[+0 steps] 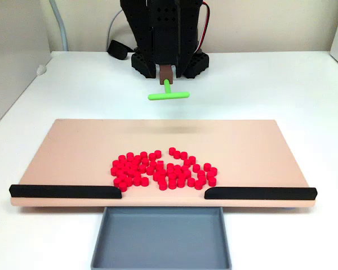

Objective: Gather the bottom side granules

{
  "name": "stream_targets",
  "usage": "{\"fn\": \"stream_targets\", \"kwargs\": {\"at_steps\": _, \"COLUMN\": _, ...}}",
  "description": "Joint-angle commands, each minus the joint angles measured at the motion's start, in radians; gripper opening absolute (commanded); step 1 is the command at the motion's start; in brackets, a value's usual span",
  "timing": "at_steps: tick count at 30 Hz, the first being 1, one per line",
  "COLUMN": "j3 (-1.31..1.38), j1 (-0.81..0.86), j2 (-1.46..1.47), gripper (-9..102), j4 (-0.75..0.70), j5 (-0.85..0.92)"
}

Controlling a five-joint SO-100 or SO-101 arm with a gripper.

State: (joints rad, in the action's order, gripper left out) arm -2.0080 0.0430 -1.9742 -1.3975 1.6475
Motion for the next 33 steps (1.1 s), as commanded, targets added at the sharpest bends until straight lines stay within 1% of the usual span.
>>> {"fn": "stream_targets", "kwargs": {"at_steps": 1, "j3": 0.008, "j1": -0.006, "j2": 0.002, "gripper": 0, "j4": 0.006, "j5": 0.003}}
{"fn": "stream_targets", "kwargs": {"at_steps": 33, "j3": 0.014, "j1": 0.005, "j2": 0.026, "gripper": 0, "j4": 0.006, "j5": 0.002}}
